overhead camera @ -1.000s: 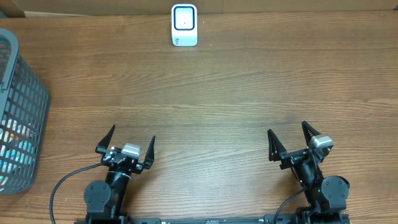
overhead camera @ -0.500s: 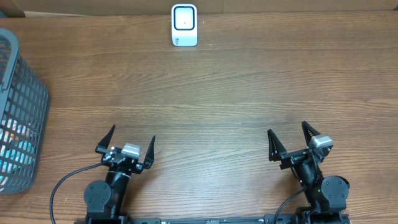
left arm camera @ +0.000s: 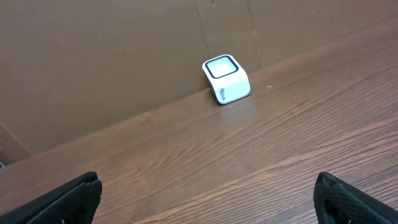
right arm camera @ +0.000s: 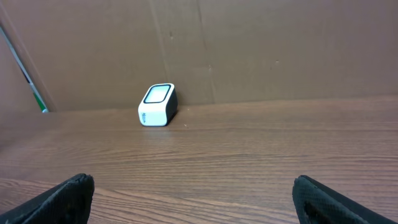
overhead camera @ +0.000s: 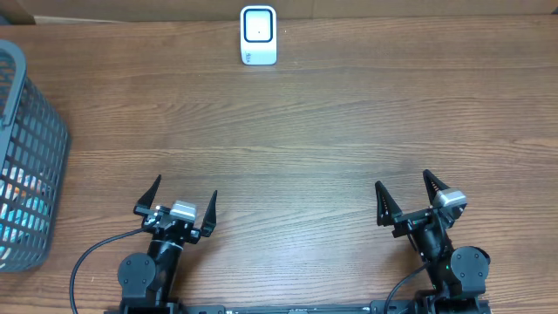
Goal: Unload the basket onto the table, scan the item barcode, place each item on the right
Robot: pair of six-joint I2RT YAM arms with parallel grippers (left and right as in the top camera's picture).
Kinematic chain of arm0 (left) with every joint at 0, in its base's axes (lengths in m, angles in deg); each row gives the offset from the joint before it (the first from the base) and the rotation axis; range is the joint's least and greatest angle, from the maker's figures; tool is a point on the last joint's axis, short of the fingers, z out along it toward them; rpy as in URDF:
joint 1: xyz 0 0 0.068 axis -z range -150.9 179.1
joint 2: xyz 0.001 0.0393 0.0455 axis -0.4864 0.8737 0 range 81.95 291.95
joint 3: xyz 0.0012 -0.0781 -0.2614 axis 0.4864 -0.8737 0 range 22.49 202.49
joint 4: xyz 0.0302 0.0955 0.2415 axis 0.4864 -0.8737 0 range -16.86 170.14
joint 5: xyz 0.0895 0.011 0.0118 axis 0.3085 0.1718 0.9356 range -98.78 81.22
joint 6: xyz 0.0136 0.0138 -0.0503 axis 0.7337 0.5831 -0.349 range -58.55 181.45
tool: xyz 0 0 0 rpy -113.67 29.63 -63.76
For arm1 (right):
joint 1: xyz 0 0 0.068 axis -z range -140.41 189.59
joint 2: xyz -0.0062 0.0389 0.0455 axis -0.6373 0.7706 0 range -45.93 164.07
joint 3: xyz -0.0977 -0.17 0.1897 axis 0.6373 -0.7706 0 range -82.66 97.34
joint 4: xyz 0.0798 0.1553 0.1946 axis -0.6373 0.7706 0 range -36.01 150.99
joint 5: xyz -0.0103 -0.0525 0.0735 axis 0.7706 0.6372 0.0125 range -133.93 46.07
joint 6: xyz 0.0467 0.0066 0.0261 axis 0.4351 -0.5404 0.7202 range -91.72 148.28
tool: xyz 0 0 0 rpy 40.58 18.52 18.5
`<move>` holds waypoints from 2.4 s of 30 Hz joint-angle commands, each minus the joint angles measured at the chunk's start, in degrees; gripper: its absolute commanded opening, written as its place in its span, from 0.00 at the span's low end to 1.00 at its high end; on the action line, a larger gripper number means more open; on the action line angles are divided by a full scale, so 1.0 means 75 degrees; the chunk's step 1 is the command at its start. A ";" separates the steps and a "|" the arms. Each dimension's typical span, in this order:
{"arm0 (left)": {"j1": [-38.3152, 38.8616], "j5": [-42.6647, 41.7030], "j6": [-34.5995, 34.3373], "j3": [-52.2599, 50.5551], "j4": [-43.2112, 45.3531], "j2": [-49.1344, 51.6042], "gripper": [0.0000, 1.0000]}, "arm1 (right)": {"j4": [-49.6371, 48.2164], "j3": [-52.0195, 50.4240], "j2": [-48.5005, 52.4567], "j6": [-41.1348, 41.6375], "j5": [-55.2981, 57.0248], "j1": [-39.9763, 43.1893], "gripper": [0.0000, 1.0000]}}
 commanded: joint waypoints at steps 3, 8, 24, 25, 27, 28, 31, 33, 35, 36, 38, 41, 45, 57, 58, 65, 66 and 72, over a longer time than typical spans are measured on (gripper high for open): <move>0.0000 0.0070 -0.0029 -0.0029 -0.0009 -0.0073 1.00 | -0.0055 -0.0079 -0.0061 0.0020 0.0023 0.0015 1.00; 0.0000 0.0070 -0.0029 -0.0029 -0.0009 -0.0073 0.99 | -0.0055 -0.0079 -0.0061 0.0020 0.0023 0.0015 1.00; 0.0000 0.0070 -0.0029 -0.0029 -0.0012 -0.0073 1.00 | -0.0055 -0.0079 -0.0061 0.0020 0.0023 0.0015 1.00; 0.0000 0.0070 -0.0029 -0.0029 -0.0012 -0.0073 0.99 | -0.0055 -0.0079 -0.0061 0.0020 0.0023 0.0015 1.00; 0.0000 0.0070 -0.0029 -0.0029 -0.0012 -0.0073 0.99 | -0.0055 -0.0079 -0.0061 0.0020 0.0023 0.0015 1.00; 0.0000 0.0070 -0.0029 -0.0029 -0.0009 -0.0073 1.00 | -0.0055 -0.0079 -0.0061 0.0020 0.0023 0.0015 1.00; 0.0000 0.0070 -0.0029 -0.0029 -0.0012 -0.0073 1.00 | -0.0055 -0.0079 -0.0061 0.0020 0.0023 0.0015 1.00; 0.0000 0.0070 -0.0029 -0.0029 -0.0009 -0.0073 1.00 | -0.0055 -0.0079 -0.0061 0.0020 0.0023 0.0015 1.00; 0.0000 0.0070 -0.0029 -0.0029 -0.0009 -0.0073 0.99 | -0.0055 -0.0079 -0.0061 0.0020 0.0023 0.0015 1.00; 0.0000 0.0070 -0.0029 -0.0029 -0.0012 -0.0073 1.00 | -0.0055 -0.0079 -0.0061 0.0020 0.0023 0.0015 1.00; 0.0000 0.0070 -0.0029 -0.0029 -0.0012 -0.0073 0.99 | -0.0055 -0.0079 -0.0061 0.0020 0.0023 0.0015 1.00; 0.0000 0.0073 -0.0026 -0.0029 -0.0009 -0.0073 1.00 | -0.0055 -0.0079 -0.0061 0.0020 0.0023 0.0015 1.00; 0.0000 0.0070 -0.0029 -0.0029 -0.0012 -0.0073 1.00 | -0.0055 -0.0079 -0.0061 0.0020 0.0023 0.0015 1.00; 0.0000 -0.0137 -0.0032 -0.0029 0.0262 -0.0073 1.00 | -0.0055 -0.0079 -0.0061 0.0020 0.0023 0.0015 1.00; 0.0000 -0.0236 -0.0032 -0.0029 0.0385 -0.0073 0.99 | -0.0055 -0.0079 -0.0061 0.0020 0.0023 0.0015 1.00; 0.0000 -0.0434 -0.0766 0.0073 0.0484 -0.0073 1.00 | -0.0055 -0.0079 -0.0061 0.0020 0.0023 0.0015 1.00; 0.0000 -0.0539 -0.0903 0.0093 0.0484 -0.0073 1.00 | -0.0055 -0.0079 -0.0061 0.0020 0.0023 0.0015 1.00; 0.0000 -0.1154 -0.0921 0.0341 0.0414 -0.0073 1.00 | -0.0055 -0.0079 -0.0061 0.0020 0.0023 0.0015 1.00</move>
